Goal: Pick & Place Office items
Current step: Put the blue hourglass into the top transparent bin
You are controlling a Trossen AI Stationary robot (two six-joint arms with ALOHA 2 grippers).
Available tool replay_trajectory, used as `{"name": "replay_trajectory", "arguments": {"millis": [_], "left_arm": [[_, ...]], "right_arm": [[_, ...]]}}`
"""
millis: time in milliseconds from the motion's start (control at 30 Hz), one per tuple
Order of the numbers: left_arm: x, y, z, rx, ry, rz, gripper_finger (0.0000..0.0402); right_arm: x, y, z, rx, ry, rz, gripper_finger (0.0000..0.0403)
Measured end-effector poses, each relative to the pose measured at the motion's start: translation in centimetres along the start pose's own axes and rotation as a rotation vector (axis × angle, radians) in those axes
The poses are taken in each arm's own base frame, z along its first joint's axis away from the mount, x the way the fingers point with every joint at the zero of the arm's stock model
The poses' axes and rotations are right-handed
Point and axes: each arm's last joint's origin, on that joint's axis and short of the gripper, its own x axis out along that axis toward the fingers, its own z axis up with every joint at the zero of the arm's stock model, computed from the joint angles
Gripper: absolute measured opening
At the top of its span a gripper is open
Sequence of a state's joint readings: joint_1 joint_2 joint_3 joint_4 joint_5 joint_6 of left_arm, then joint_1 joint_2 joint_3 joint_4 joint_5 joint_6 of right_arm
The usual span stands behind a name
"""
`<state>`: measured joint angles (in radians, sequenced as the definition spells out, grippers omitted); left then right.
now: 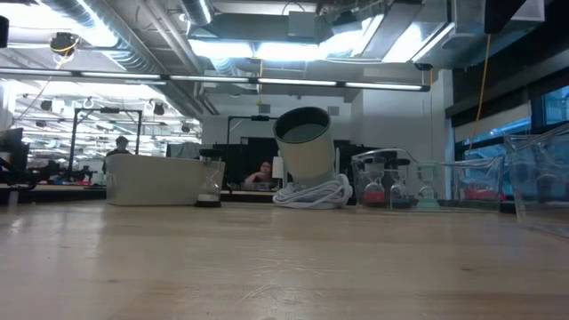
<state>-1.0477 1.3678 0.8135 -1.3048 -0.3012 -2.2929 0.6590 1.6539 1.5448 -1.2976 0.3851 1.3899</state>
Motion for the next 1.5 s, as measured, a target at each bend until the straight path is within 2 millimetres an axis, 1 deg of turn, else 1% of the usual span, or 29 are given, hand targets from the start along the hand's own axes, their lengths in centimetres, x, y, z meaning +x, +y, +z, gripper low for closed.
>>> {"name": "replay_trajectory", "arguments": {"millis": [300,467,600,767,867,967,1033,1133,1267,1367,1500], "left_arm": [[0.0,0.0,0.0,0.002,0.004,0.003,0.0209],[-0.3,0.1,0.3,-0.005,0.006,-0.025,0.0205],[-1.6,-0.4,0.8,-0.028,-0.051,-0.151,0.0205],[-4.3,-1.8,1.7,-0.037,-0.248,-0.417,0.0209],[-5.8,-2.7,2.2,-0.031,-0.406,-0.583,0.0209],[-7.1,-3.6,2.5,-0.044,-0.58,-0.731,0.0209],[-7.7,-4.1,2.7,-0.051,-0.682,-0.789,0.0209],[-8.4,-4.7,2.8,-0.035,-0.792,-0.816,0.0209],[-9.1,-5.6,2.9,-0.051,-0.903,-0.829,0.0209],[-9.6,-6.1,2.9,-0.063,-0.947,-0.825,0.0209],[-9.9,-6.8,3.0,-0.075,-0.953,-0.812,0.0209]], "right_arm": [[0.0,0.0,0.0,0.0,-0.001,0.0,0.0286],[0.0,0.0,0.1,-0.002,-0.045,-0.008,0.0286],[0.0,0.1,0.2,0.0,-0.051,-0.001,0.0286],[-0.1,0.9,0.6,-0.034,-0.154,0.059,0.0286],[-0.3,1.8,1.1,-0.119,-0.284,0.117,0.0286],[-0.6,3.2,1.8,-0.261,-0.445,0.159,0.0286],[-0.8,4.2,2.2,-0.385,-0.548,0.165,0.0286],[-1.0,5.8,3.0,-0.508,-0.685,0.177,0.0286],[-0.9,7.4,4.3,-0.603,-0.817,0.197,0.0286],[-0.5,8.2,5.0,-0.678,-0.857,0.214,0.0286],[0.5,8.8,5.4,-0.796,-0.883,0.167,0.0286]]}}
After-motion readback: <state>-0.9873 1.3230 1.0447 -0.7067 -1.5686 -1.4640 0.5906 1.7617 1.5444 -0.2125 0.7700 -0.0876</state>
